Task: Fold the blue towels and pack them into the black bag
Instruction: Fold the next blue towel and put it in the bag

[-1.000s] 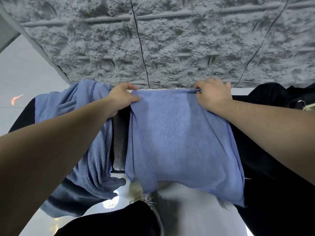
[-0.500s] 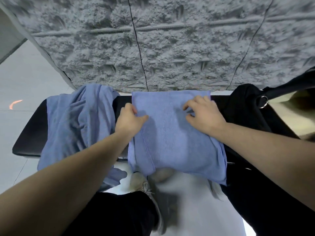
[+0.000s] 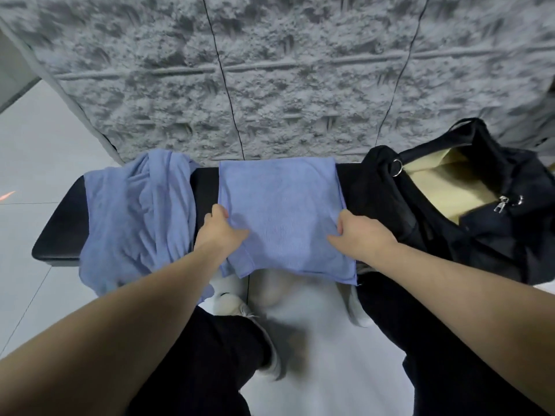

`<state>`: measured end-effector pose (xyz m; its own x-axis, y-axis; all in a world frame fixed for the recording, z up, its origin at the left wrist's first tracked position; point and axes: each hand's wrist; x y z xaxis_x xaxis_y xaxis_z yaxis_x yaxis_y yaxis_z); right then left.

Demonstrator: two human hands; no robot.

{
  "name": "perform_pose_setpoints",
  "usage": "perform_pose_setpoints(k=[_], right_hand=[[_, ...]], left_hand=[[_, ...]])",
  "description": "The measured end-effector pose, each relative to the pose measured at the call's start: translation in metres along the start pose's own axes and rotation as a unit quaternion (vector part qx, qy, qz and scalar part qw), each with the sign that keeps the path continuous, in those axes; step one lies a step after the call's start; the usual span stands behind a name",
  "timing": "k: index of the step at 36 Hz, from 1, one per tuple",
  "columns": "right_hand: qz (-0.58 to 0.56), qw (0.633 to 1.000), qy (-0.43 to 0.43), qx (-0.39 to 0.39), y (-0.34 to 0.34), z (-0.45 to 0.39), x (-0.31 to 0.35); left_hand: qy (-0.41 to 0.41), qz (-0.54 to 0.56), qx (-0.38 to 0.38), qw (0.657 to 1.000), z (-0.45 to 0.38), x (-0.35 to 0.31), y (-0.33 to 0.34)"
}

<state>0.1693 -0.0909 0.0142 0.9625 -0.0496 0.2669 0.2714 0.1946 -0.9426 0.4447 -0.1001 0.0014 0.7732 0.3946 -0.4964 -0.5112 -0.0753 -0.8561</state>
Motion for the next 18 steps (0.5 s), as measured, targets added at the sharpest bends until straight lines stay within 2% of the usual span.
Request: perform_pose_setpoints(k=[3, 7, 10, 13, 16, 18], right_hand=[[0.007, 0.999, 0.013, 0.033, 0.002, 0.011, 0.0], [-0.014, 0.999, 0.035, 0.032, 0.002, 0.021, 0.0], [-0.006, 0.999, 0.033, 0.025, 0.003, 0.027, -0.001], [-0.005, 0.999, 0.037, 0.023, 0.006, 0.032, -0.002], [-0.032, 0.996, 0.071, 0.039, 0.009, 0.038, -0.004], [-0.062, 0.99, 0.109, 0.061, 0.011, 0.043, -0.006]], left_hand=[[0.013, -0.033, -0.005, 0.999, 0.004, 0.003, -0.002], [0.001, -0.034, -0.025, 0.999, 0.007, 0.008, -0.007], [-0.002, 0.009, -0.021, 1.0, 0.007, 0.018, -0.008], [-0.042, 0.086, -0.01, 0.995, 0.007, 0.023, -0.007], [-0.092, 0.13, -0.023, 0.987, 0.008, 0.02, -0.011], [-0.096, 0.119, -0.021, 0.988, 0.009, 0.021, -0.013]])
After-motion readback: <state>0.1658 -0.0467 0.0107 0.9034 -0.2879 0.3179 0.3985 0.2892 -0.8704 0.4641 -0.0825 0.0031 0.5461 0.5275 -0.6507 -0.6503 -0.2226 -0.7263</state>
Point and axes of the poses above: each hand's wrist, its own z-axis away from the middle knuckle, its own y-axis out of the palm, x = y × z, and after that the axes turned 11 degrees about -x, right-handed
